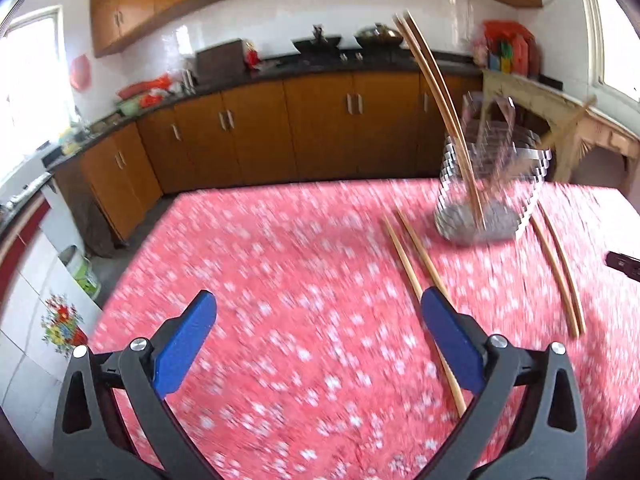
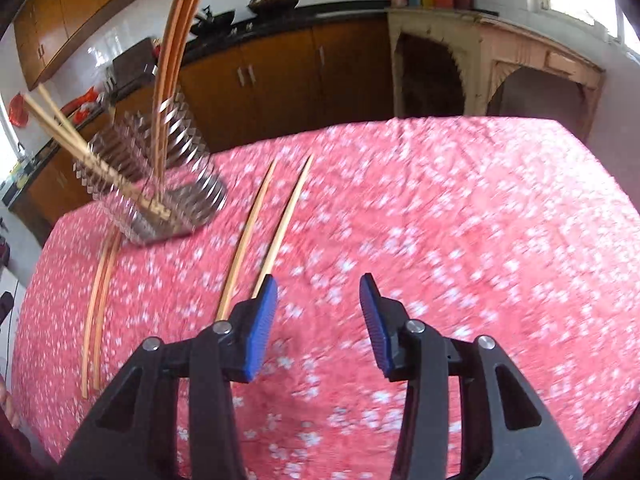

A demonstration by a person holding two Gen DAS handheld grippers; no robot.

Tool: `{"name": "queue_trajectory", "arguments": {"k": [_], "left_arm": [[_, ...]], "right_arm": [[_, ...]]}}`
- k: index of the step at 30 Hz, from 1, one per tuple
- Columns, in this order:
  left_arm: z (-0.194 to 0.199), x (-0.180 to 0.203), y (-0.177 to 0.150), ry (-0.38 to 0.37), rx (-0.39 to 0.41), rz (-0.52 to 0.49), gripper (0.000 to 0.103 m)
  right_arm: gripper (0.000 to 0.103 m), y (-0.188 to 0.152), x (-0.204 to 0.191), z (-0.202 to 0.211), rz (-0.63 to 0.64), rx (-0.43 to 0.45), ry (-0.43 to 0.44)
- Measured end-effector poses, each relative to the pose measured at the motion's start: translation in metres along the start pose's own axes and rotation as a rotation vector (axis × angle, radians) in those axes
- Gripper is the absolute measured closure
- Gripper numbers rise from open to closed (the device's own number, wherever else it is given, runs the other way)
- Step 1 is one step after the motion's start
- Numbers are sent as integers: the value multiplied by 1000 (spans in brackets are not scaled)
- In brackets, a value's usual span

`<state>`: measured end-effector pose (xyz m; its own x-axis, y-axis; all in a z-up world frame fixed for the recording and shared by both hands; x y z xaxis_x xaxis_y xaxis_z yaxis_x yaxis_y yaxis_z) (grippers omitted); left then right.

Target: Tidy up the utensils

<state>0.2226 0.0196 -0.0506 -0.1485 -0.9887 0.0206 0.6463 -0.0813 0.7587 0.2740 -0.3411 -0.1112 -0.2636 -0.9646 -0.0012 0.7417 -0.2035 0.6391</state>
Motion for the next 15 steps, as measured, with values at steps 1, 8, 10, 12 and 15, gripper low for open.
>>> {"name": "queue_trajectory", "arguments": {"k": [1, 8, 10, 12, 15], "left_arm": [[-5, 1, -3, -1, -20, 1, 2], [-26, 13, -36, -167, -63, 60, 2], [-31, 19, -43, -192, -78, 63, 2], [-36, 26, -46, -187, -95, 53, 7], [-47, 37, -51, -177, -156, 15, 30]], "right_arm": [[61, -4, -6, -3, 12, -4, 3], [66, -17, -40, -22, 109, -18, -35], [74, -21, -44, -28, 129, -32, -41], [85, -26, -44, -28, 151, -11, -75], [94, -27, -32, -29, 126, -22, -74]]}}
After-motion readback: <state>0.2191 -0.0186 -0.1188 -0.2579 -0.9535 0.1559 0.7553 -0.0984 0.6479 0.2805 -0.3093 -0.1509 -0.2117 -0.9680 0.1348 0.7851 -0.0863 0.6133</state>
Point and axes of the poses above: each gripper's, at about its wrist camera, not at the fingertips, and z roughly against the way its jaws point, x to its right, y to its top, the point moved 4 cm from there along -z, roughly the way its jaws point, and after that the axes turned 12 degrees about -y, right-handed, at the moved point
